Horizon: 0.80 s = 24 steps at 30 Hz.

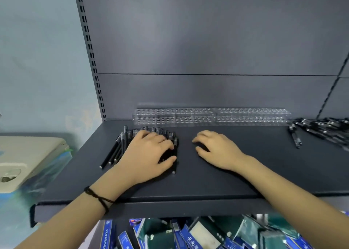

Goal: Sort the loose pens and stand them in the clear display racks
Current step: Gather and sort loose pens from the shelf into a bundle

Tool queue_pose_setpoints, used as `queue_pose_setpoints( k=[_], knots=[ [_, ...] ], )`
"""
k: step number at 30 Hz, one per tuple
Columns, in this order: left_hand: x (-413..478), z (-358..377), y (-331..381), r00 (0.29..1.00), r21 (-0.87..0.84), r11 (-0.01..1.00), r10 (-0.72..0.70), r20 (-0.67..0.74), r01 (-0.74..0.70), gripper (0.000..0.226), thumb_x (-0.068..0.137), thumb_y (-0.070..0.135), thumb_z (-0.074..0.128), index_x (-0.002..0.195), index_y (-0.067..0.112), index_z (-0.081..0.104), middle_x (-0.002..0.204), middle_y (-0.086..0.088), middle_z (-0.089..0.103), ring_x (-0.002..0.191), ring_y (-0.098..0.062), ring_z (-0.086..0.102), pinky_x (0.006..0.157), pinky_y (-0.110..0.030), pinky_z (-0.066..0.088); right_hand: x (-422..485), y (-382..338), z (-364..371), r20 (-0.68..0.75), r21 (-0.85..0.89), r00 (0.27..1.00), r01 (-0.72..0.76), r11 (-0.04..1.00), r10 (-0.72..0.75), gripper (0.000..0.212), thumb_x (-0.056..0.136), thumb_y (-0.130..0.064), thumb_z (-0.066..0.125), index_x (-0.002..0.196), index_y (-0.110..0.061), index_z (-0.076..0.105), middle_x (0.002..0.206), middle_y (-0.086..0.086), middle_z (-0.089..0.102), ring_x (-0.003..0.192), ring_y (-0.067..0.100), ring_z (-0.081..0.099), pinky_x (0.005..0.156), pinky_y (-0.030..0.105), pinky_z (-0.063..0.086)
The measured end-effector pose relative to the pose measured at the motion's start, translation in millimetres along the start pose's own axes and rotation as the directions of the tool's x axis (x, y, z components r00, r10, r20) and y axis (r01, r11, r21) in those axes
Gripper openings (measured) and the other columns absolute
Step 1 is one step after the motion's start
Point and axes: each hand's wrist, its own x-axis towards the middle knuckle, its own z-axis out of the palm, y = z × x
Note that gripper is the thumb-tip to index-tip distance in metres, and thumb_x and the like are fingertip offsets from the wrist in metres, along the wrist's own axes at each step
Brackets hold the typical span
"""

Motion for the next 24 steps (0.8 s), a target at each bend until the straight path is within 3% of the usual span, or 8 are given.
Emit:
queue_pose_setpoints(
  k=[2,3,8,13,19,21,24],
  knots=[
    [19,0,18,1.0,0.042,0.999,-0.003,0.019,0.002,0.036,0.086,0.05,0.038,0.08,0.026,0.064,0.07,0.01,0.064,0.072,-0.016,0.063,0.079,-0.035,0.045,-20,15,-8,0.013,-0.107,1.0,0.004,0.994,-0.002,0.039,0.099,-0.037,0.043,0.134,-0.025,0.053,0.138,-0.006,0.049,0.126,0.016,0.046,0.104,0.032,0.032],
    [29,2,28,0.999,0.053,0.999,-0.002,0.044,0.0,0.038,0.086,0.05,0.036,0.08,0.026,0.064,0.07,0.009,0.064,0.073,-0.017,0.063,0.078,-0.036,0.045,-30,22,-13,0.013,-0.137,1.0,0.001,0.991,0.001,0.04,0.099,-0.039,0.042,0.135,-0.026,0.052,0.139,-0.007,0.05,0.128,0.015,0.044,0.106,0.032,0.03],
    [77,19,88,0.985,-0.005,0.997,0.083,0.153,-0.083,0.059,0.084,0.065,0.027,0.113,0.03,0.065,0.112,0.005,0.067,0.106,-0.021,0.06,0.095,-0.044,0.041,-81,74,-31,0.041,-0.219,0.993,-0.103,0.97,0.115,0.052,0.098,-0.055,0.033,0.144,-0.031,0.041,0.15,-0.008,0.038,0.141,0.015,0.029,0.117,0.036,0.015],
    [126,44,162,0.975,0.008,0.988,0.154,0.161,-0.157,0.055,0.085,0.063,0.034,0.114,0.03,0.067,0.12,-0.002,0.067,0.109,-0.025,0.061,0.098,-0.048,0.042,-137,148,-34,0.006,-0.282,0.971,-0.228,0.932,0.24,0.087,0.076,-0.064,-0.003,0.14,-0.031,0.047,0.144,-0.007,0.046,0.138,0.018,0.037,0.114,0.037,0.021],
    [199,65,268,0.972,0.053,0.989,0.123,0.199,-0.136,0.077,0.081,0.064,0.009,0.141,0.034,0.045,0.147,0.0,0.047,0.136,-0.024,0.04,0.114,-0.047,0.023,-197,260,-59,-0.008,-0.299,0.96,-0.269,0.915,0.28,0.073,0.088,-0.063,0.005,0.143,-0.032,0.041,0.149,-0.008,0.041,0.139,0.015,0.033,0.113,0.035,0.021],
    [225,72,306,0.981,0.043,0.994,0.091,0.171,-0.1,0.075,0.081,0.061,0.011,0.135,0.031,0.053,0.138,-0.001,0.056,0.129,-0.024,0.048,0.111,-0.047,0.03,-215,302,-68,0.015,-0.297,0.961,-0.26,0.919,0.276,0.068,0.091,-0.063,0.009,0.144,-0.032,0.039,0.15,-0.009,0.039,0.14,0.015,0.032,0.113,0.034,0.022],
    [260,88,354,0.989,0.021,0.997,0.068,0.131,-0.072,0.063,0.083,0.054,0.022,0.119,0.026,0.065,0.115,0.0,0.068,0.11,-0.024,0.06,0.099,-0.044,0.041,-237,352,-77,0.009,-0.286,0.97,-0.232,0.93,0.244,0.08,0.082,-0.065,0.001,0.143,-0.033,0.042,0.149,-0.009,0.041,0.138,0.014,0.035,0.112,0.034,0.026]
  ],
)
